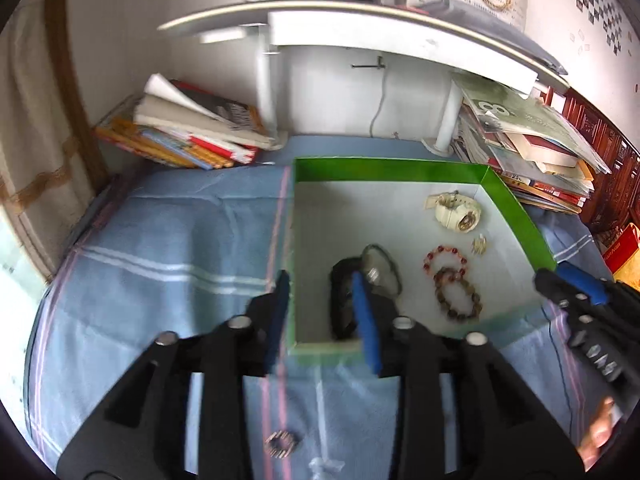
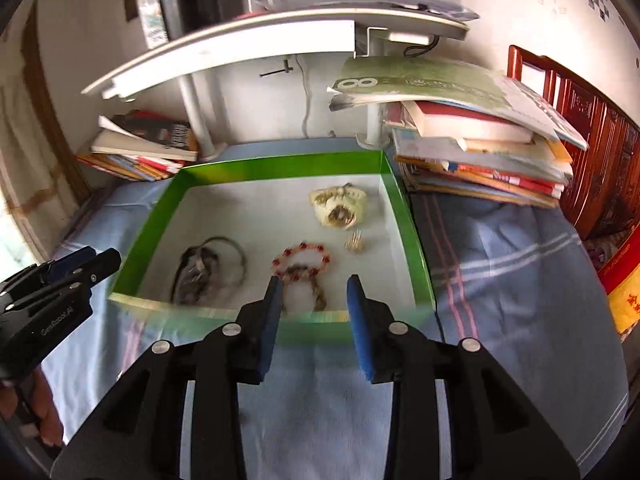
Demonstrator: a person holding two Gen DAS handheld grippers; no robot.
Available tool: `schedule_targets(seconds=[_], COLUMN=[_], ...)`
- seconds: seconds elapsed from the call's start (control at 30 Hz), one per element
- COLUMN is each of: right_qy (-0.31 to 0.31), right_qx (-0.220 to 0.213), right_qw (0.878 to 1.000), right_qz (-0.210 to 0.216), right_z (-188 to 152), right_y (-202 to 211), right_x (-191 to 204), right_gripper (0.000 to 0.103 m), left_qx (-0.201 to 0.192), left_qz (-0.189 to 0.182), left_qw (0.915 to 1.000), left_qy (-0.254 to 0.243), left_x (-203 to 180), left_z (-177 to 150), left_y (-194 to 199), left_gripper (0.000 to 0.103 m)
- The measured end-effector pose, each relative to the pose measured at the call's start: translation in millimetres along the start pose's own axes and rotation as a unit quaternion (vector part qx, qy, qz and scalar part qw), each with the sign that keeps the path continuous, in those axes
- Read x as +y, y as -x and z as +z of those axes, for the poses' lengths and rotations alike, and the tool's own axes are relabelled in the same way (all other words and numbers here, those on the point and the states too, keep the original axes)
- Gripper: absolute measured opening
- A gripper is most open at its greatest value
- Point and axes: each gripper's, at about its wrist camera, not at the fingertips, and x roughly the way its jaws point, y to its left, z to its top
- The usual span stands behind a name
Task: Organize jewelry
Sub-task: 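Move the left gripper to the silver rhinestone ring while the right gripper approaches the black ring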
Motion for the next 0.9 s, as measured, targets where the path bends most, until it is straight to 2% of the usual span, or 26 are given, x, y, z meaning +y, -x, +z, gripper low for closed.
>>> schedule_targets(seconds=[0.07, 0.13, 0.27, 0.33, 0.37, 0.43, 0.6, 0.63, 0.67, 0.7, 0.87, 0.9], right_qy=[-0.013, -0.016, 0.005, 0.019, 0.029, 0.047, 0.066, 0.067, 0.069, 0.069, 0.056, 0.053], right_qx=[0.001, 0.016, 0.070, 0.082, 0.084, 0.086, 0.105, 0.099, 0.099, 0.097, 0.097, 0.096], right_qw=[1.000, 1.000, 0.996, 0.994, 0.993, 0.993, 0.991, 0.992, 0.992, 0.992, 0.993, 0.994], right_qz=[-0.002, 0.012, 0.060, 0.069, 0.074, 0.070, 0.051, 0.047, 0.041, 0.034, 0.031, 0.028], right_z=[-24.6, -49.1, -78.4, -84.1, -85.4, -88.0, -90.4, -91.1, -91.1, -91.1, -92.4, -93.8], right_y=[12.4, 12.4, -14.2, -22.4, -25.3, -31.1, -49.3, -48.2, -48.5, -48.2, -45.4, -43.5], right_x=[-0.3, 4.4, 29.6, 44.3, 51.8, 64.4, 77.0, 76.9, 76.7, 75.5, 63.4, 60.1], right_gripper=[0.034, 0.034, 0.034, 0.034, 0.037, 0.040, 0.040, 0.035, 0.026, 0.023, 0.022, 0.022], left_qx=[-0.003, 0.015, 0.071, 0.077, 0.077, 0.078, 0.086, 0.086, 0.086, 0.086, 0.091, 0.094], left_qz=[0.018, 0.033, 0.017, 0.020, 0.019, 0.012, 0.005, 0.002, 0.000, 0.001, 0.003, 0.002], left_qw=[0.9998, 0.9993, 0.9973, 0.9968, 0.9968, 0.9968, 0.9962, 0.9963, 0.9963, 0.9962, 0.9955, 0.9952], left_qy=[-0.003, -0.005, 0.006, -0.006, -0.008, -0.006, -0.007, -0.008, -0.009, -0.012, -0.024, -0.026], left_x=[14.0, 26.6, 42.7, 42.0, 41.2, 39.8, 33.1, 30.9, 29.2, 27.1, 16.4, 14.4], left_z=[-29.6, -62.5, -107.4, -114.1, -115.3, -115.0, -114.3, -113.2, -112.4, -112.0, -111.5, -111.8], left_y=[15.6, 21.1, 13.9, 9.9, 8.3, 3.7, -5.0, -5.8, -6.4, -6.8, -12.1, -13.7], left_gripper=[0.043, 0.037, 0.036, 0.036, 0.036, 0.039, 0.040, 0.040, 0.041, 0.041, 0.039, 0.034])
